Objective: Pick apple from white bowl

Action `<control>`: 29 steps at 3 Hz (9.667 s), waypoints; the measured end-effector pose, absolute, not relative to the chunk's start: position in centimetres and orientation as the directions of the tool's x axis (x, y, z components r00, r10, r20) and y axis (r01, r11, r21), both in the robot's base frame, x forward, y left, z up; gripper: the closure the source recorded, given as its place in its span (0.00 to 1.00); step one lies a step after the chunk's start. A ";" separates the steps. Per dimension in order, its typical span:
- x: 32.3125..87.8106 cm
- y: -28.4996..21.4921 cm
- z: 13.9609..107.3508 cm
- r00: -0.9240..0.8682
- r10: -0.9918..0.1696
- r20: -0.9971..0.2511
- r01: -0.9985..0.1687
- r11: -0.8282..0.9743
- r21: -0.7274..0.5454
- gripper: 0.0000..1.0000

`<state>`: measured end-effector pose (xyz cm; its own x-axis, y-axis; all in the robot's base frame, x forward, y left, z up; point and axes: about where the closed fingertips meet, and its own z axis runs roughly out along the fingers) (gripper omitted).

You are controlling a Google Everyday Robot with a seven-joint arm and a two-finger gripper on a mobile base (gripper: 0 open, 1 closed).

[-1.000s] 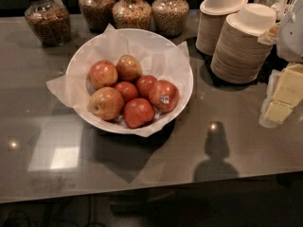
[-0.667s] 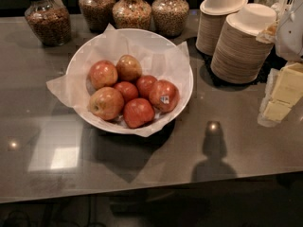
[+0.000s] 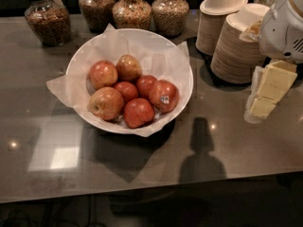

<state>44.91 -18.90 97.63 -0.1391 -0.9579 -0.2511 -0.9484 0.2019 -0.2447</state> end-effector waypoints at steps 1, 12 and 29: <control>46.5 -17.2 97.3 -0.119 -0.938 -0.327 -0.943 0.209 -0.258 0.00; 50.1 -6.9 92.1 0.036 -0.843 -0.537 -0.989 0.045 -0.138 0.00; 52.1 -5.6 87.9 0.002 -0.823 -0.568 -0.999 0.017 -0.028 0.99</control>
Offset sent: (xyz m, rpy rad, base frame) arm 0.0605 0.1315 -0.0008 0.2661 -0.0618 0.2888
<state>52.14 -5.60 87.86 0.0020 -0.8228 -0.5683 -0.9995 0.0166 -0.0276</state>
